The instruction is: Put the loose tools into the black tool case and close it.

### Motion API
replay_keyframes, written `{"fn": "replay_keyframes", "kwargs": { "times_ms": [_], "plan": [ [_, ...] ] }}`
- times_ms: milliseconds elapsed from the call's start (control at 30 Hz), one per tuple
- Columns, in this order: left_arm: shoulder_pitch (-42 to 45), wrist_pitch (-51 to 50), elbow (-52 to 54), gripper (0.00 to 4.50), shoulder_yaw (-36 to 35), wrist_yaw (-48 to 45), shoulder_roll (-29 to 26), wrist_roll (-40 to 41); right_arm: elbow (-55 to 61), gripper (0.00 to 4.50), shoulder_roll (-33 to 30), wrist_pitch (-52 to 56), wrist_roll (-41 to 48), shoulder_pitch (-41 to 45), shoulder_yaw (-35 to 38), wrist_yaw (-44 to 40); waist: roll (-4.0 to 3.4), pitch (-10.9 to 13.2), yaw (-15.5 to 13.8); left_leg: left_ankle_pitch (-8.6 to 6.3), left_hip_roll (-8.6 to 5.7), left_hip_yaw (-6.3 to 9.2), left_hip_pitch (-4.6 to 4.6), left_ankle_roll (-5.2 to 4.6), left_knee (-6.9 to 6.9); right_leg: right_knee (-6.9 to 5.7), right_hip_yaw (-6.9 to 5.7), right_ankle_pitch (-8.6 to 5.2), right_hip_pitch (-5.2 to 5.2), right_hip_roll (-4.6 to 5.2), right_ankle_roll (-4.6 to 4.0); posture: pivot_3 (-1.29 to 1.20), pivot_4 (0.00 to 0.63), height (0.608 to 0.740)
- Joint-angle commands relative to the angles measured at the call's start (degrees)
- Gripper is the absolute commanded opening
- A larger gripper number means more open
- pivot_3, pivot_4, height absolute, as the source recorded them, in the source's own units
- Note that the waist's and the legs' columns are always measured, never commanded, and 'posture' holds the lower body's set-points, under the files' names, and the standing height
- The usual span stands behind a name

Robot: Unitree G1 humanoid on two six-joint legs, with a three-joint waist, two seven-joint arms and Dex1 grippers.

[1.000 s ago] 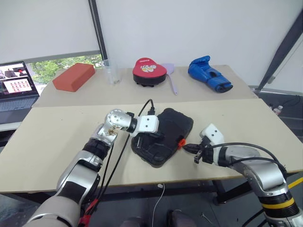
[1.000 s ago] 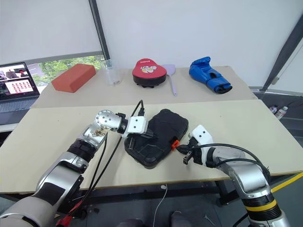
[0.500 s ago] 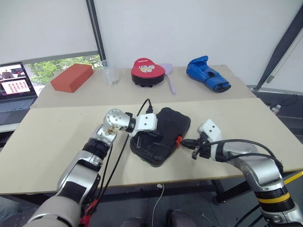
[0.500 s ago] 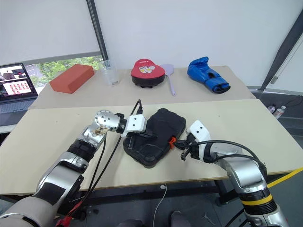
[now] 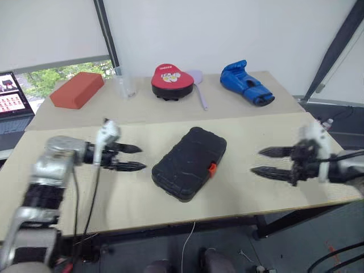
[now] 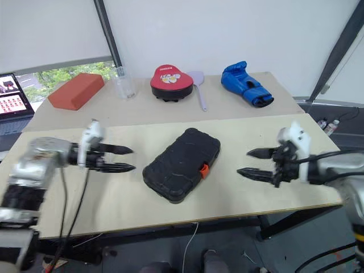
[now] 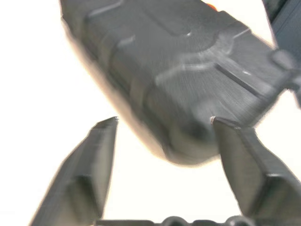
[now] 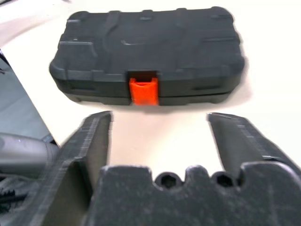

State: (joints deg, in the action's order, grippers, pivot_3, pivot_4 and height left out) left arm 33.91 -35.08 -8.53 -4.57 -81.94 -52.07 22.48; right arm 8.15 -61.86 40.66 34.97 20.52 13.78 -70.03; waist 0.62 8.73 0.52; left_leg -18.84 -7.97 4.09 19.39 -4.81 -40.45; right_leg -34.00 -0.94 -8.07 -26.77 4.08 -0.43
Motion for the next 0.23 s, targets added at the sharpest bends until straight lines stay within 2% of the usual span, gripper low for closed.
{"fn": "replay_keyframes", "kwargs": {
  "times_ms": [33, 133, 233],
  "plan": [
    [-4.65, -4.63, 7.73, 4.39, -6.91, -0.63, -5.40, 5.36, -5.52, 4.48, -2.89, -6.28, -1.30, 4.13, -0.32, -7.00, -0.15, 0.10, -0.26, -0.05, -0.03, 0.00, -0.03, 0.09, 0.10, 0.04, -0.02, -0.01, 0.00, 0.06, -0.01, 0.00, 0.150, 0.740],
    [-9.06, -5.87, 10.78, 4.39, -10.72, 0.50, -7.87, 7.25, -9.37, 4.48, -3.29, -9.99, -3.32, 7.78, -3.28, -10.47, -0.21, 0.16, -0.64, -0.06, -0.09, -0.02, -0.07, 0.13, 0.26, 0.06, -0.10, -0.04, 0.00, 0.19, -0.03, 0.00, 0.150, 0.740],
    [-12.19, -5.33, 12.57, 4.39, -12.39, 1.59, -8.09, 8.27, -11.30, 4.48, -2.28, -11.29, -4.39, 10.93, -5.92, -12.31, -0.22, 0.25, -0.77, -0.08, -0.09, -0.03, -0.06, 0.19, 0.26, 0.07, -0.16, -0.06, 0.01, 0.22, -0.07, 0.00, 0.150, 0.740]
  ]
}}
